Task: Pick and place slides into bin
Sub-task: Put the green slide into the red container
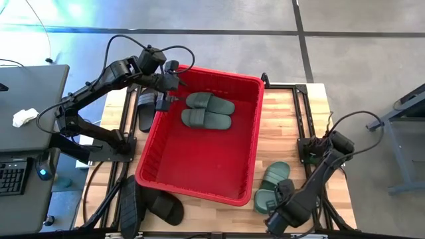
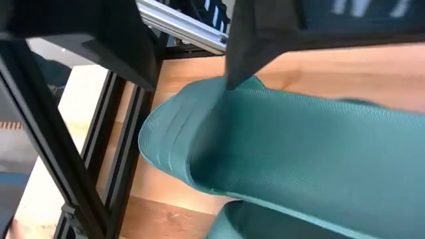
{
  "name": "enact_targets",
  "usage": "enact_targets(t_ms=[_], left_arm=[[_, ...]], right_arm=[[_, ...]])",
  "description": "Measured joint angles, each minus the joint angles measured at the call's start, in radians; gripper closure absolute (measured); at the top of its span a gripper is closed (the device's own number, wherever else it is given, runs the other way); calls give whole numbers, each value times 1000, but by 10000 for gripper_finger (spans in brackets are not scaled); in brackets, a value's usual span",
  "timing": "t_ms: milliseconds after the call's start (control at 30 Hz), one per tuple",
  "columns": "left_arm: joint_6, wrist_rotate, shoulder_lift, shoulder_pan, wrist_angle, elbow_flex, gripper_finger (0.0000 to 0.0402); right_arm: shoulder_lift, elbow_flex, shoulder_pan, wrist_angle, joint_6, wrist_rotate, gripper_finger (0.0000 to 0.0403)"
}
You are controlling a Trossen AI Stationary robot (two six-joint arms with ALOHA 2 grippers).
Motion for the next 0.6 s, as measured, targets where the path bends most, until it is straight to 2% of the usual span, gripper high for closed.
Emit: enact_targets(t_ms=[100,200,600], left_arm=[[6,0,0,0,0,0,170],[6,0,0,0,0,0,169],[6,2,0,0,0,0,170]], right_arm=[[33,0,-16,0,6,-5,204],[62,0,-28,0,9,2,196],[158,0,-15,0,13,-60,214]])
